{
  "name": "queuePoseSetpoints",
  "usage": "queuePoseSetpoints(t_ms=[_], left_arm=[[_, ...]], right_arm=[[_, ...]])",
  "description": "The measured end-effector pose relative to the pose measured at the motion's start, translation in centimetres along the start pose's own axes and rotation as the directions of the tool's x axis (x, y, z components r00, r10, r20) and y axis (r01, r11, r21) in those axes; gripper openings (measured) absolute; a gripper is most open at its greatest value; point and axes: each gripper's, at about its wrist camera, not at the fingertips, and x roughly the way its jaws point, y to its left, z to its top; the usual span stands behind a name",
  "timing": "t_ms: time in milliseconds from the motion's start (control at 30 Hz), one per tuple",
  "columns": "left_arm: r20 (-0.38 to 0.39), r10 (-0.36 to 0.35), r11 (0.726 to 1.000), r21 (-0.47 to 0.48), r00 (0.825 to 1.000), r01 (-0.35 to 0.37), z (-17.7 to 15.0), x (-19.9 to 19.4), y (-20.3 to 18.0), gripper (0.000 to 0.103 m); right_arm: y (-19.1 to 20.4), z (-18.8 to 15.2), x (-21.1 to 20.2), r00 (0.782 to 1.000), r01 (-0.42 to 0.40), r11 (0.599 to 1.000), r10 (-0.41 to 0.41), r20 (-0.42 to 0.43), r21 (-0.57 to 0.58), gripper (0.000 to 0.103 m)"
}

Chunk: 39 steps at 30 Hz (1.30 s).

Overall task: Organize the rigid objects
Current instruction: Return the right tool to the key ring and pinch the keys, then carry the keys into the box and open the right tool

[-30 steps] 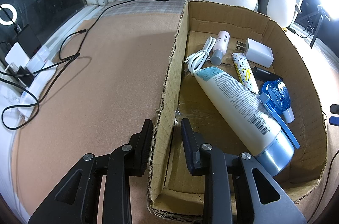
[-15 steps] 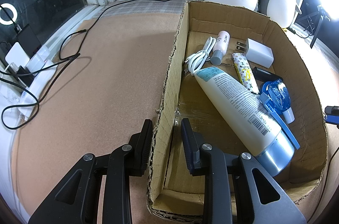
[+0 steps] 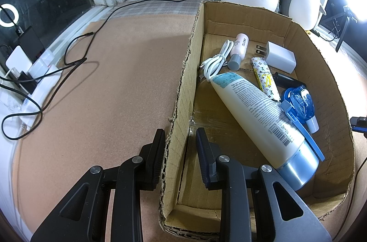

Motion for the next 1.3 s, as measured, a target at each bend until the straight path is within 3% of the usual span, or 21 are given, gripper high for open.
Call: queuePoseSetpoints(t_ms=[200,500,867,1100,1300], left_arm=[[0.000,0.000,1.000,-0.001,1.000,0.000,0.0,0.0,0.0,0.026],[0.000,0.000,1.000,-0.001,1.000,0.000,0.0,0.0,0.0,0.026],[0.001,-0.001,1.000,0.000,1.000,0.001,0.0,0.0,0.0,0.026],[0.000,-0.002,1.000,-0.002,1.000,0.002,0.0,0.0,-0.1,0.026],[0.000,-0.006,1.000,-0.006,1.000,0.006,0.1,-0.1,-0.2,0.026]], right_arm=[[0.3,0.0,0.1,1.000,0.024,0.999,-0.024,0.006,-0.026,0.003],[3.2,-0.9,-0.5,0.991,0.117,0.972,-0.103,0.082,-0.203,0.002],[8.2,-3.0,-3.0,0.959,0.249,0.871,-0.161,0.233,-0.423,0.002],[12.9,-5.1,-3.9,0.952,0.261,0.799,-0.120,0.282,-0.542,0.002],[18.4,-7.4,-4.1,0.955,0.243,0.696,-0.050,0.292,-0.676,0.002]])
